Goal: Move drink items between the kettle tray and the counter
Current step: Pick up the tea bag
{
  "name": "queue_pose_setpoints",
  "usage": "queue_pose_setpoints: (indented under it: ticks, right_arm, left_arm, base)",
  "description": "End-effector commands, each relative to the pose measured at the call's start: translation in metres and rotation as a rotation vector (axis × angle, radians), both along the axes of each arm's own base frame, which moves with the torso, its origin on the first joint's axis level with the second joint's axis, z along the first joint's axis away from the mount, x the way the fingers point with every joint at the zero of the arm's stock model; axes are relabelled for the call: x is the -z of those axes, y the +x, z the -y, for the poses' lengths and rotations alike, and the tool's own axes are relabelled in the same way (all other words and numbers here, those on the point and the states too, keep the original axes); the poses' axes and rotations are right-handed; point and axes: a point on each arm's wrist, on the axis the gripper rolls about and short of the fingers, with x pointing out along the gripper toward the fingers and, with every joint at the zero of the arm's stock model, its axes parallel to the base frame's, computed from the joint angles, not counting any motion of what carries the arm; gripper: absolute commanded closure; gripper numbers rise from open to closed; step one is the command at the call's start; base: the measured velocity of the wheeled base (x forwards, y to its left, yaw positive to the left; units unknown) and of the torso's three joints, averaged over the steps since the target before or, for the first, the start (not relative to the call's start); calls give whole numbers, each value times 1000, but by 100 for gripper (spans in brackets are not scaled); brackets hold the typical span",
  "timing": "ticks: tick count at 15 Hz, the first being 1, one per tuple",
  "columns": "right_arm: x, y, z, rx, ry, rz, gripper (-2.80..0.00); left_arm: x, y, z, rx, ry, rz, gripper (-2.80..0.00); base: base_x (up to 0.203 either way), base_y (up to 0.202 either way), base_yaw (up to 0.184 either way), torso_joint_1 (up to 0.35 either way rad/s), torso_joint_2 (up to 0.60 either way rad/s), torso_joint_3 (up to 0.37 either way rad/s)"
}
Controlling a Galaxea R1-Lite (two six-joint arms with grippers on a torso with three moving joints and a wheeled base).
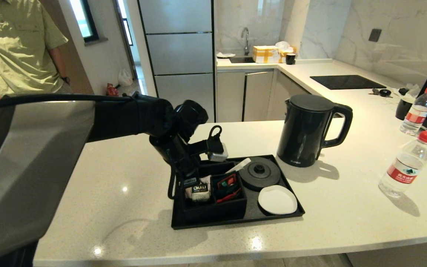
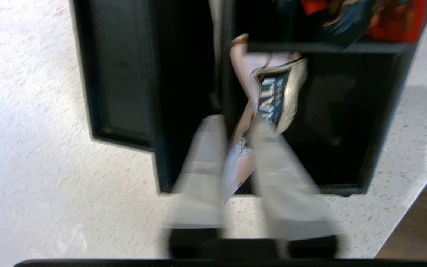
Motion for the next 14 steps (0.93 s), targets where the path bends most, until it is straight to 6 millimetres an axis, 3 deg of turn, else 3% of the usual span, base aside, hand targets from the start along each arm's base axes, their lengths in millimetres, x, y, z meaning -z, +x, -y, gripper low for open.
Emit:
queue_pose_setpoints:
  ticks: [1,14]
  right_arm:
    - [0,0,0,0,-1,-1,0]
    - [0,0,0,0,-1,-1,0]
  left_arm:
    - [1,0,0,3,5,-4,-280]
    - [-10,-10,7,24,-14,14,-280]
  base:
    - [0,0,0,0,0,0]
    - [0,0,0,0,0,0]
